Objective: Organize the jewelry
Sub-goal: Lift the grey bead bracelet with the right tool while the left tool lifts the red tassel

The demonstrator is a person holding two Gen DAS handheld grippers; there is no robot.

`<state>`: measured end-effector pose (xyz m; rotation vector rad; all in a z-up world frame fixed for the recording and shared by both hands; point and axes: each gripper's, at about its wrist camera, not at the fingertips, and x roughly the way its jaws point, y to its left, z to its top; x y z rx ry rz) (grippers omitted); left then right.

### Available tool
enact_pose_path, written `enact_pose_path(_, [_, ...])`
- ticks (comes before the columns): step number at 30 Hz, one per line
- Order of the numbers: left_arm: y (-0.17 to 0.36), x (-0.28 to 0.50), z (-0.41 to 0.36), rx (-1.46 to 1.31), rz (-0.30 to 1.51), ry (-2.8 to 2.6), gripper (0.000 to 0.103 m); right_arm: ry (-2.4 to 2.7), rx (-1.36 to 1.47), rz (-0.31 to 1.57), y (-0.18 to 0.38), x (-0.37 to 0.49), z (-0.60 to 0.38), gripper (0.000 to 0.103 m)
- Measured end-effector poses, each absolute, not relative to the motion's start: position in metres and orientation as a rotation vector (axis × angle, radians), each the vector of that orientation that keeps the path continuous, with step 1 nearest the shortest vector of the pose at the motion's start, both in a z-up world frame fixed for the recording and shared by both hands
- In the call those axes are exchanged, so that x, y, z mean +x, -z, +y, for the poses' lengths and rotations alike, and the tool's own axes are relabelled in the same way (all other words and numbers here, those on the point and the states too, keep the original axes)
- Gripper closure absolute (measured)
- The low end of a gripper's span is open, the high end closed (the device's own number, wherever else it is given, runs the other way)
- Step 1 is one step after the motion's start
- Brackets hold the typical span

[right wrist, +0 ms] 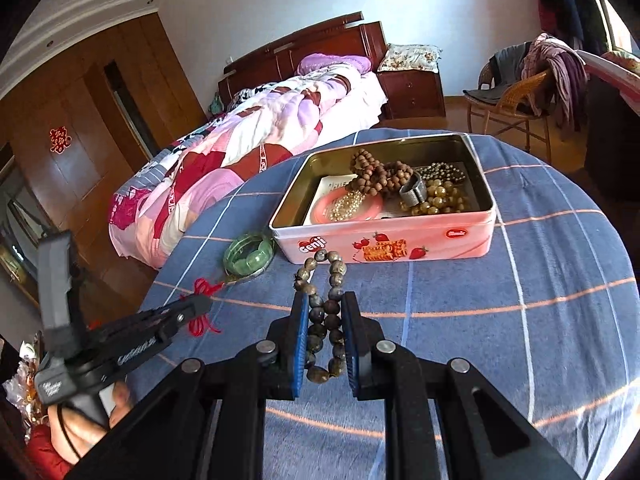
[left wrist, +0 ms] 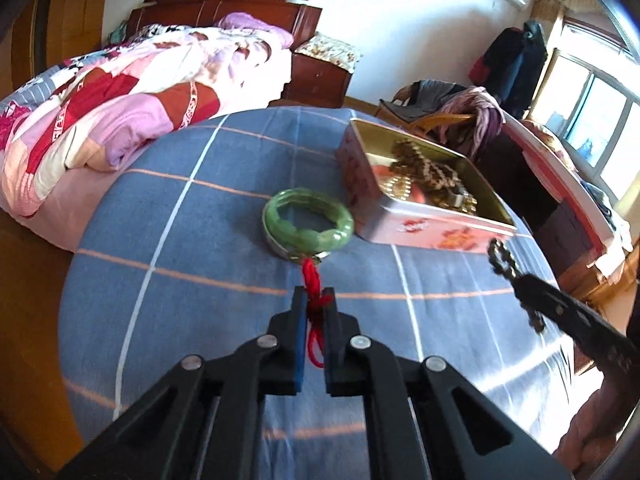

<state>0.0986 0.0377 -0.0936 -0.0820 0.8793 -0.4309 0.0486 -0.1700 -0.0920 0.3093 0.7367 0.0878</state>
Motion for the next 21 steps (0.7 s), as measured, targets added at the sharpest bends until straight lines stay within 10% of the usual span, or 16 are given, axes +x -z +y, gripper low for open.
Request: enact_pose_path(21, [0.037,0.058,0.031,-0.09,0.715,0.564,0.096,-0.052,0.319,0.613,0.052,0.015,-0.181,0.087])
